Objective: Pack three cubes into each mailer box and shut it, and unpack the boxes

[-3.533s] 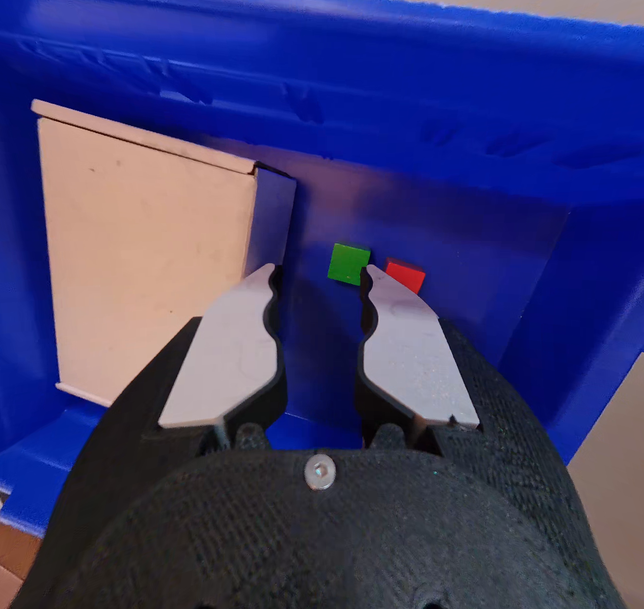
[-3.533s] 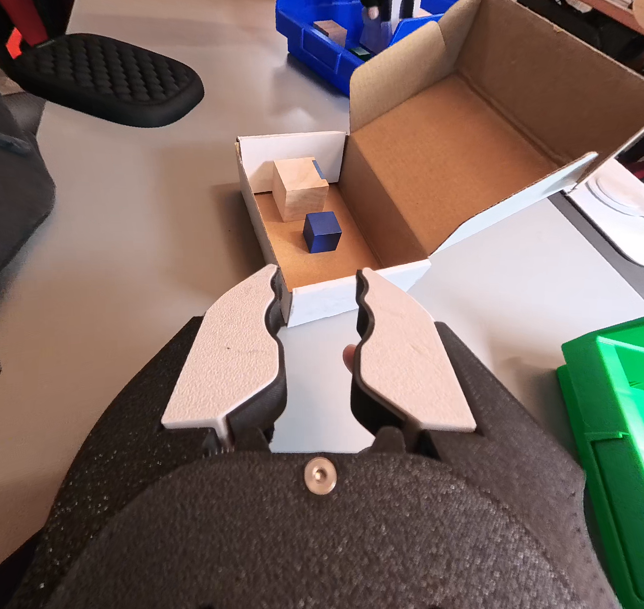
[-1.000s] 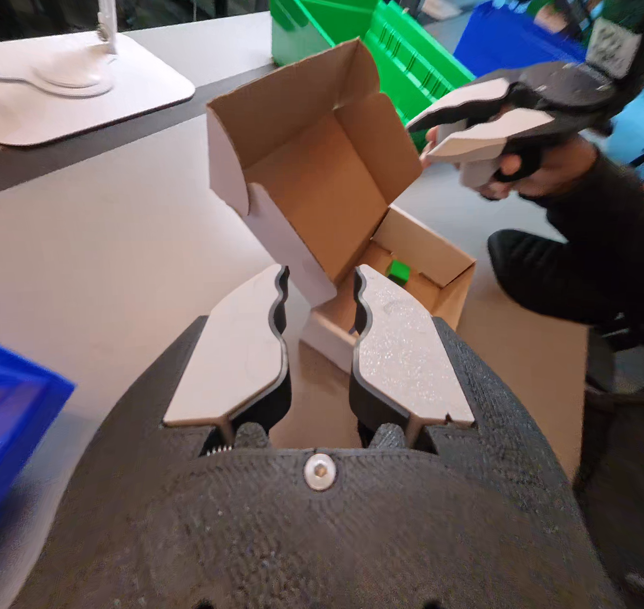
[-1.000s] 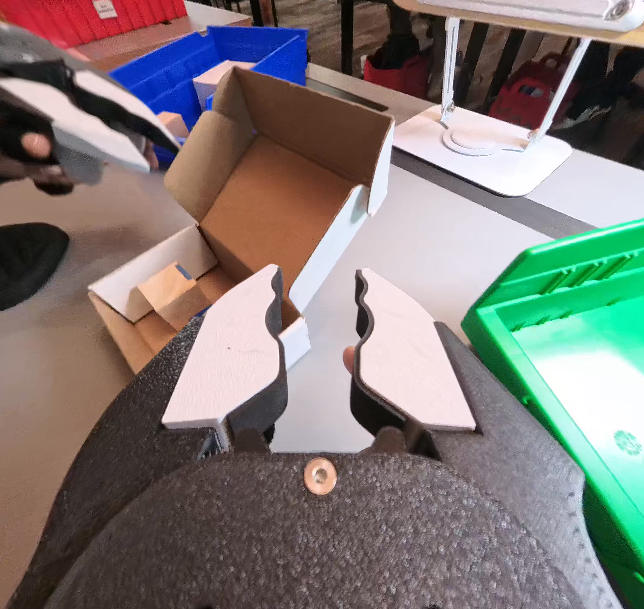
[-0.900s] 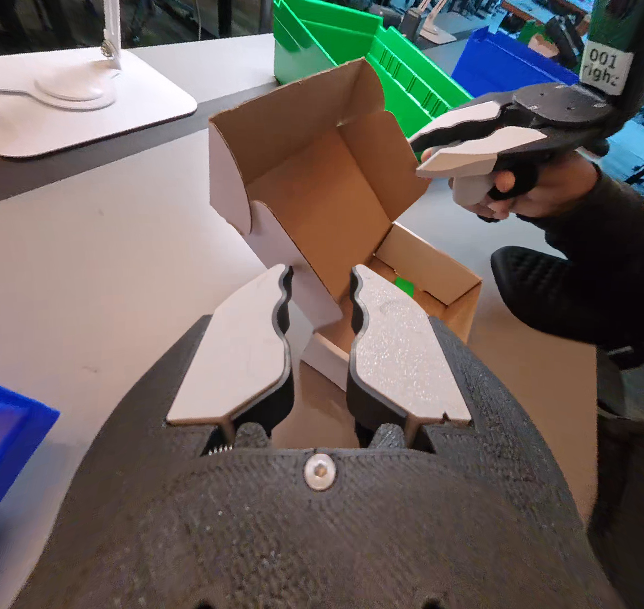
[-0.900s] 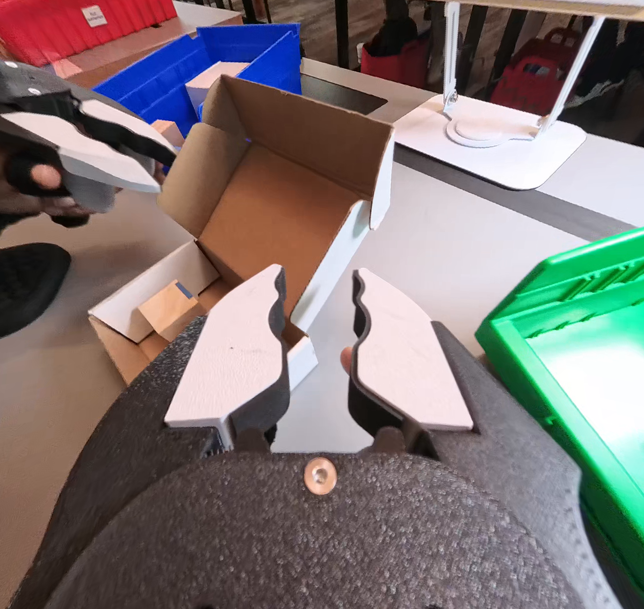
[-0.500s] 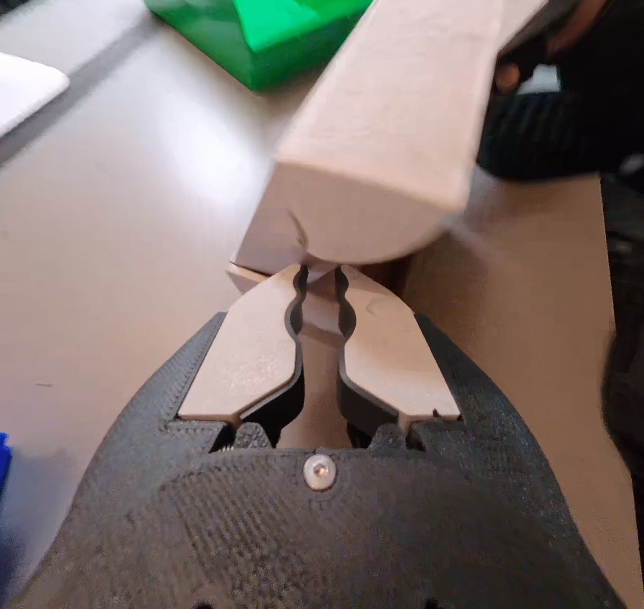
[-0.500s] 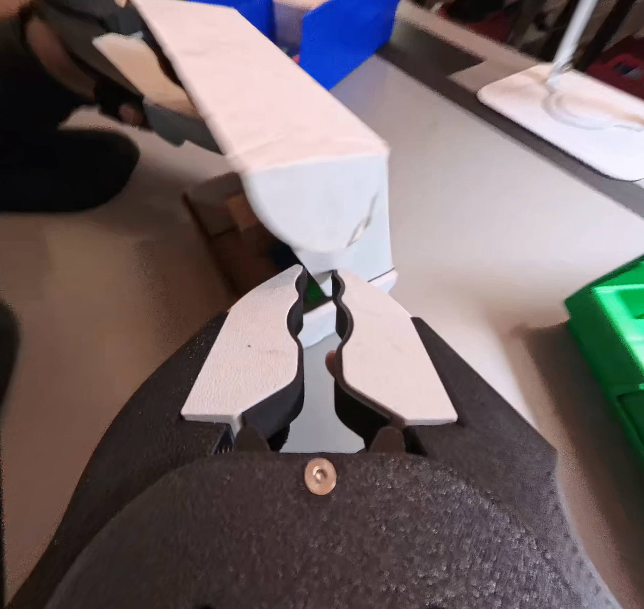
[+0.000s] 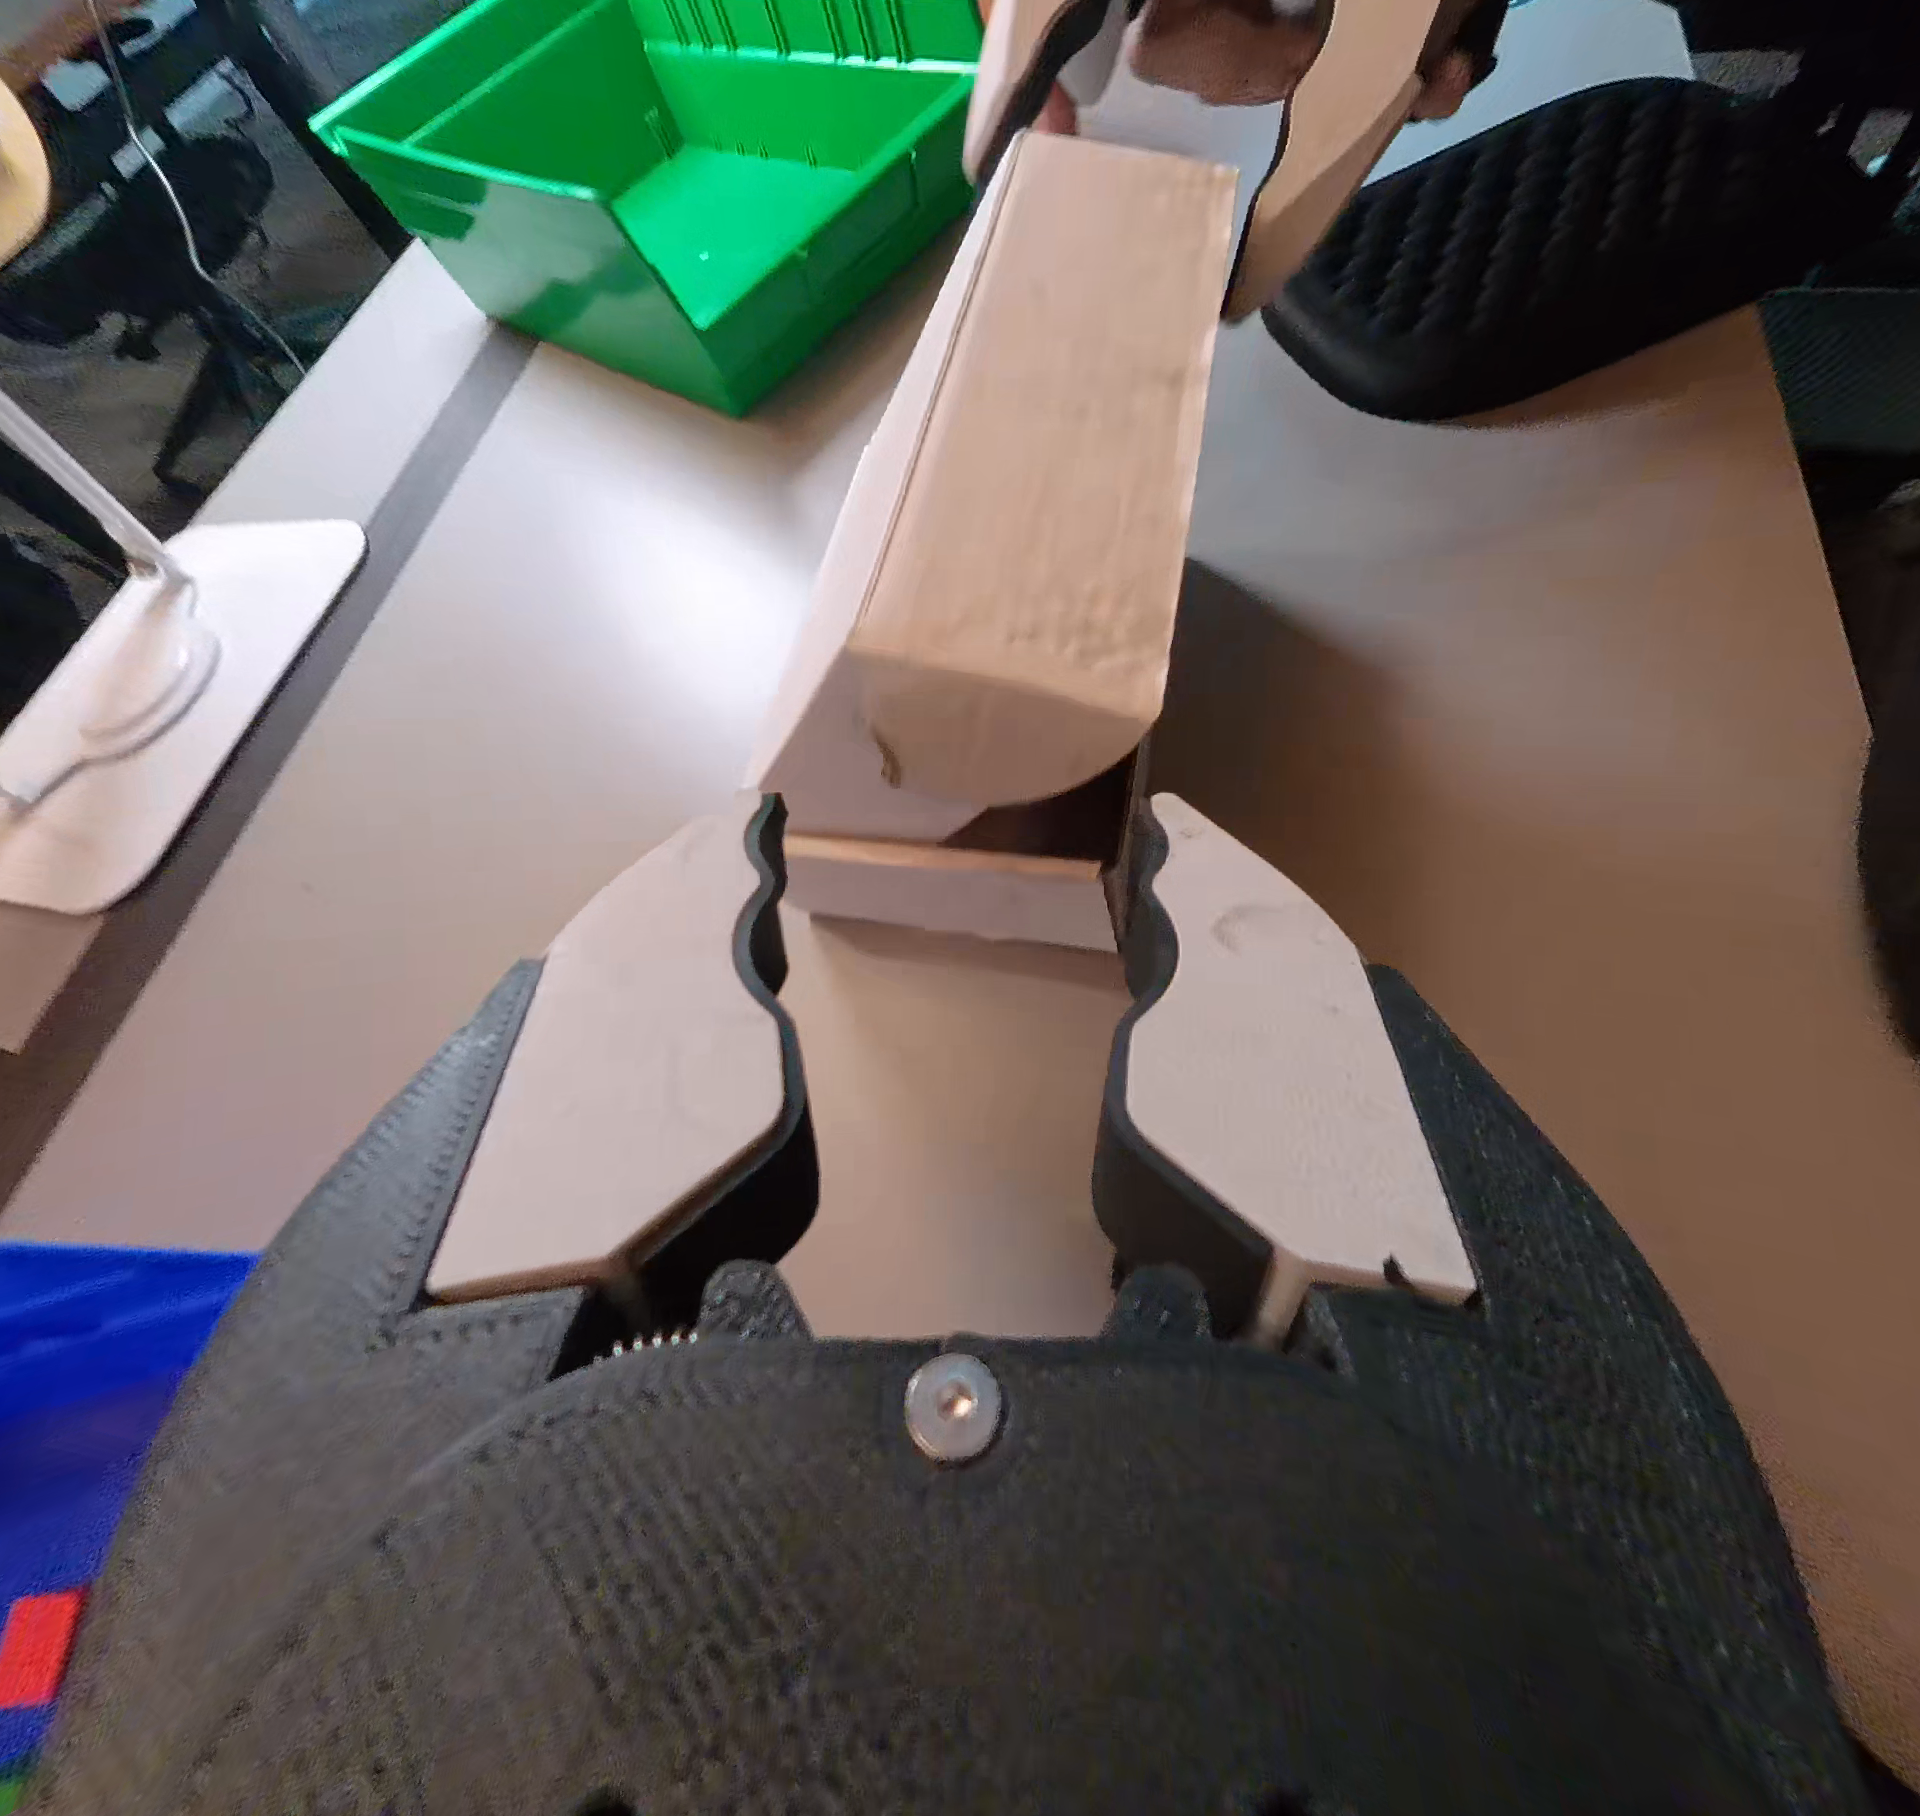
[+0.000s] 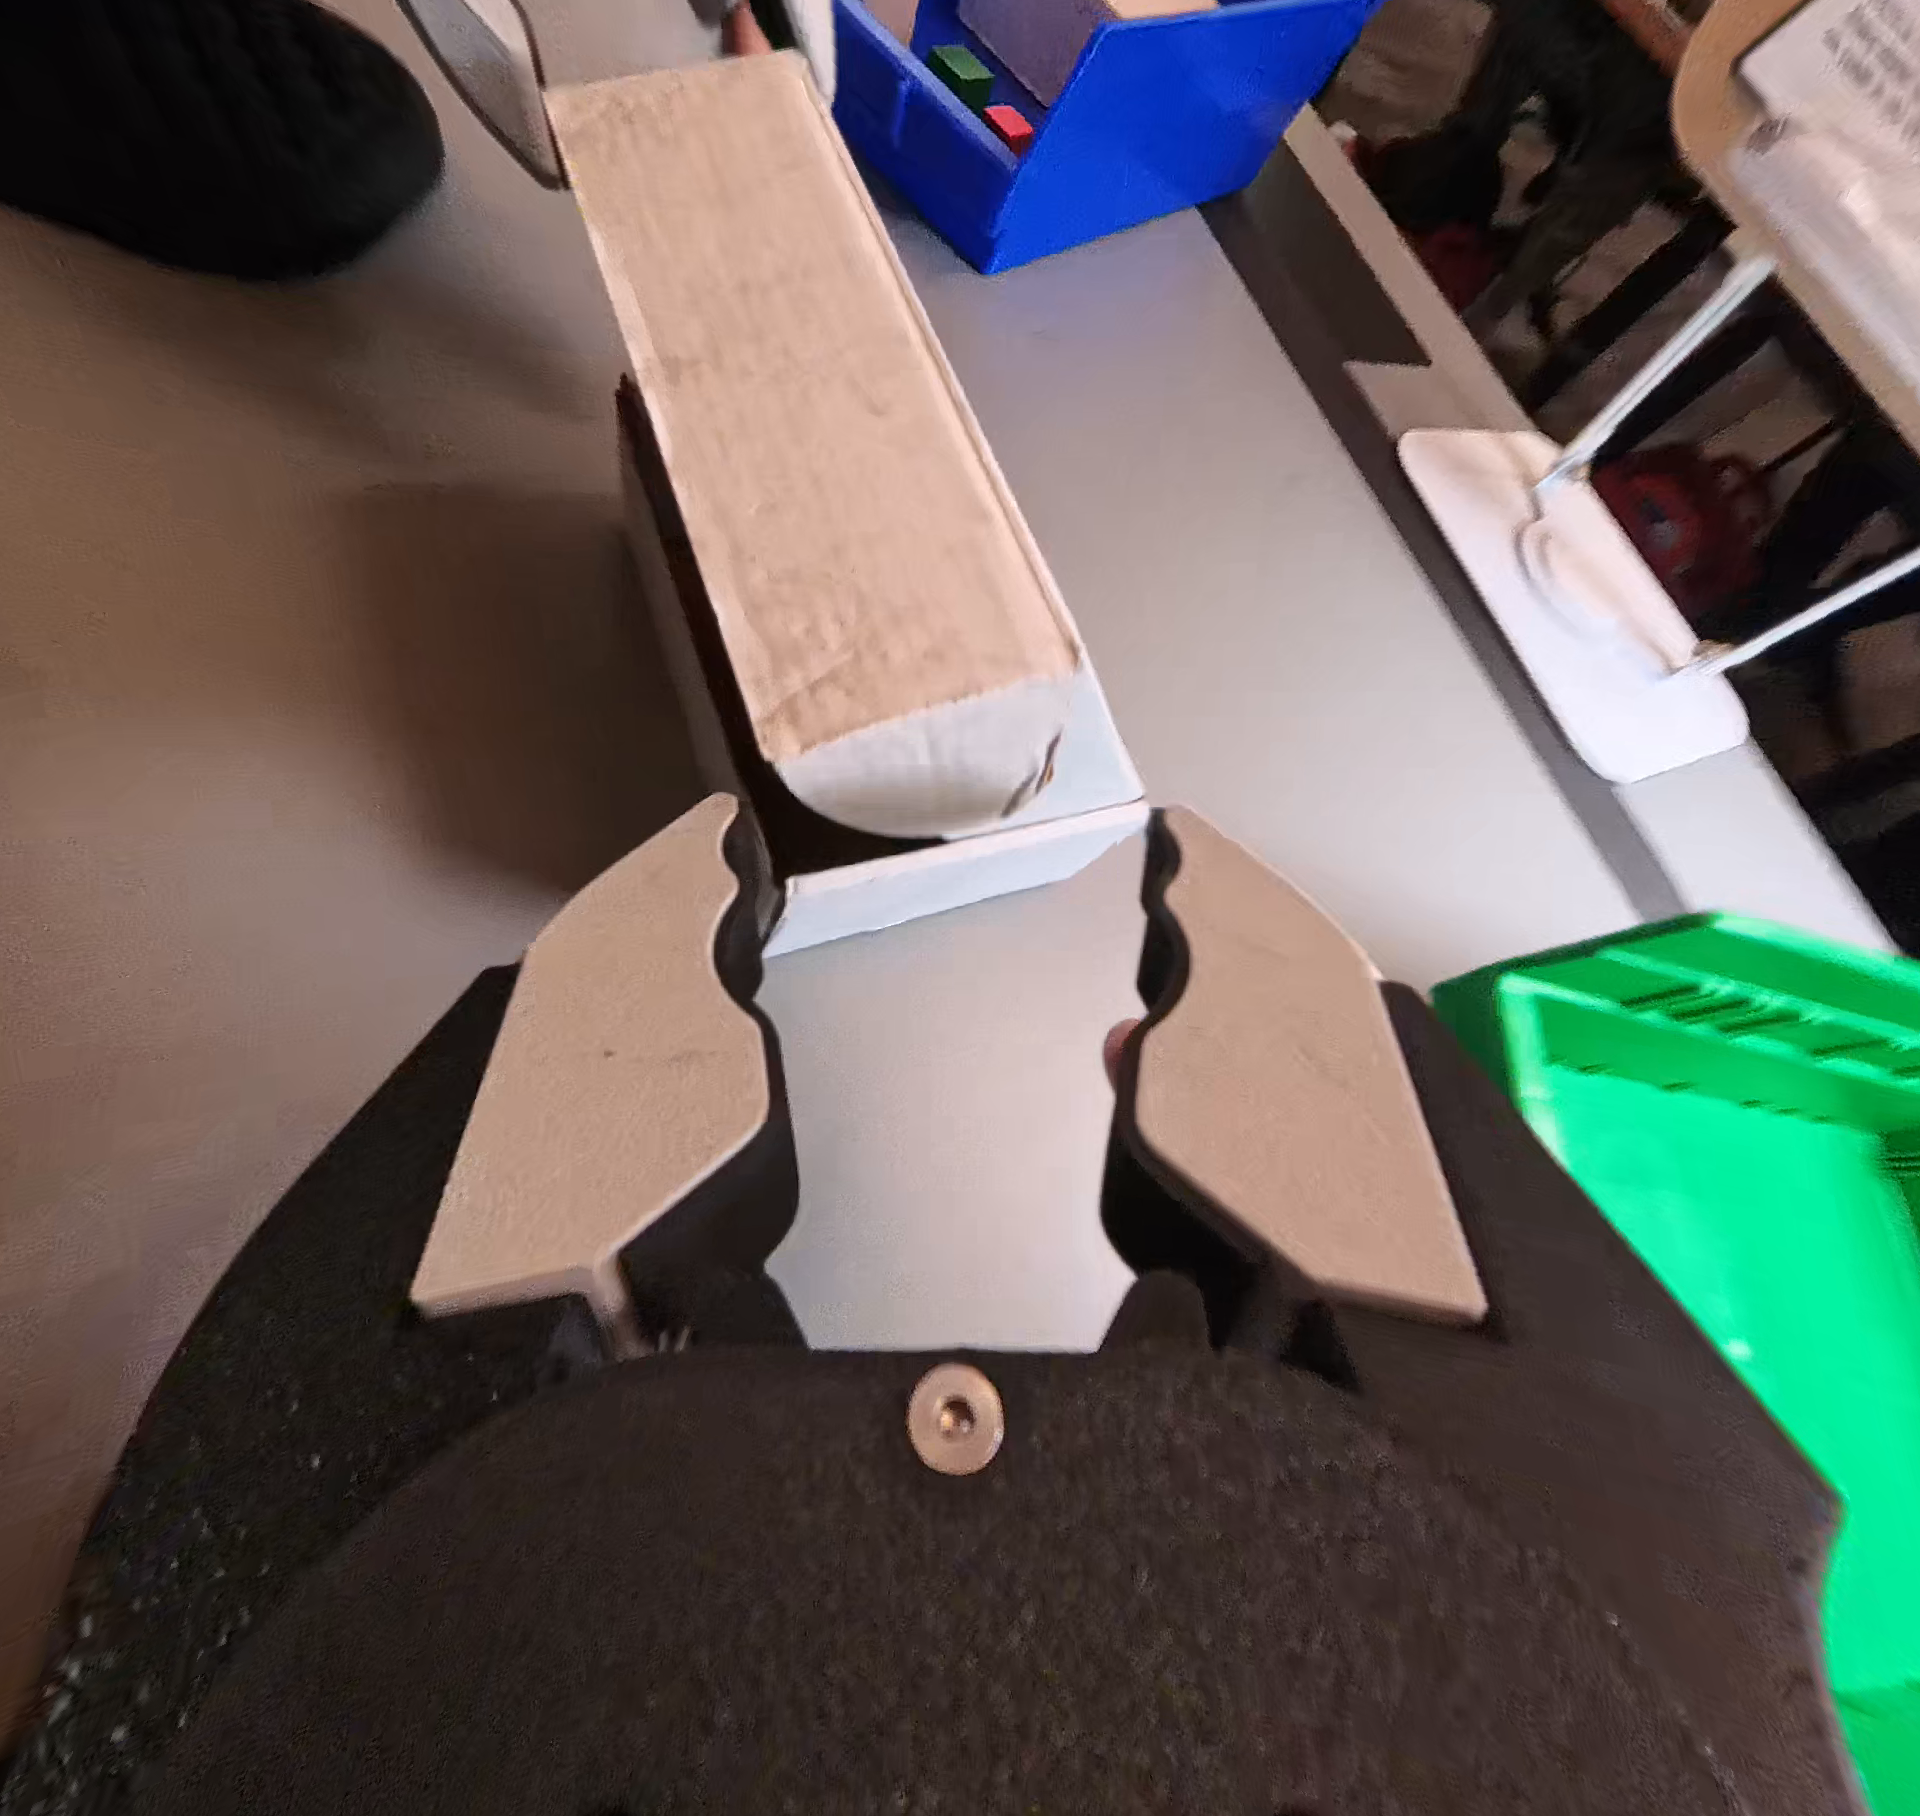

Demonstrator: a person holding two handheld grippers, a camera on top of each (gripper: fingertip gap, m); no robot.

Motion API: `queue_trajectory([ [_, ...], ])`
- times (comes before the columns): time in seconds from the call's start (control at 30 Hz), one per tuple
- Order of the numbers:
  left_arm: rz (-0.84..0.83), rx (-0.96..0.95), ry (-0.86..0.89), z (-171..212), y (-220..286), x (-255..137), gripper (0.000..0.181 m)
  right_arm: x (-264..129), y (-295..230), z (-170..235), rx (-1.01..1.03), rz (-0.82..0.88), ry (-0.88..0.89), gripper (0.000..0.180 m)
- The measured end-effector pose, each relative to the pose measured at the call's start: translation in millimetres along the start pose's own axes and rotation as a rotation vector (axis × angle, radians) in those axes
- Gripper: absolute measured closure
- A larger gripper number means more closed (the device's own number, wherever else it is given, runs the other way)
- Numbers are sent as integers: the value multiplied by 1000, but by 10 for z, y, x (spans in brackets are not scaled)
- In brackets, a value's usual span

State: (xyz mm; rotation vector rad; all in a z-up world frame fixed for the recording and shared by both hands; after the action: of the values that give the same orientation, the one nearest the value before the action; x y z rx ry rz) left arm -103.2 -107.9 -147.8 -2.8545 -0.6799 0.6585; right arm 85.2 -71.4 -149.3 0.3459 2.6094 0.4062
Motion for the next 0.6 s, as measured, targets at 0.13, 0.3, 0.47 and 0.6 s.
queue_trajectory([
  [0.13,-12,91,-12,-93,112,167,115,166,-26,-75,-166,40,-55,102],
  [0.3,8,111,-82,45,272,215,127,217,-218,21,-231,-5,-118,111],
  [0.47,128,-11,-165,252,540,243,129,223,-469,201,-163,-127,-200,102],
  [0.6,141,-135,-184,272,592,238,130,240,-534,280,-185,-129,-254,102],
])
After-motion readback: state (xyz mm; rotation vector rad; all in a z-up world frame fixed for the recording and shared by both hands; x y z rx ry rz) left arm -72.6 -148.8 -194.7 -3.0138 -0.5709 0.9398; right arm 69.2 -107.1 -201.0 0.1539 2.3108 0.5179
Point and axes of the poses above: each gripper's, where its closed fingertips meet, x out along the fingers, z out of its underside, y = z × x across the jaws, the point moved 2 cm from there along -x, back along the fingers, and after that the axes turned 7 degrees about y, right-handed, at the moved point
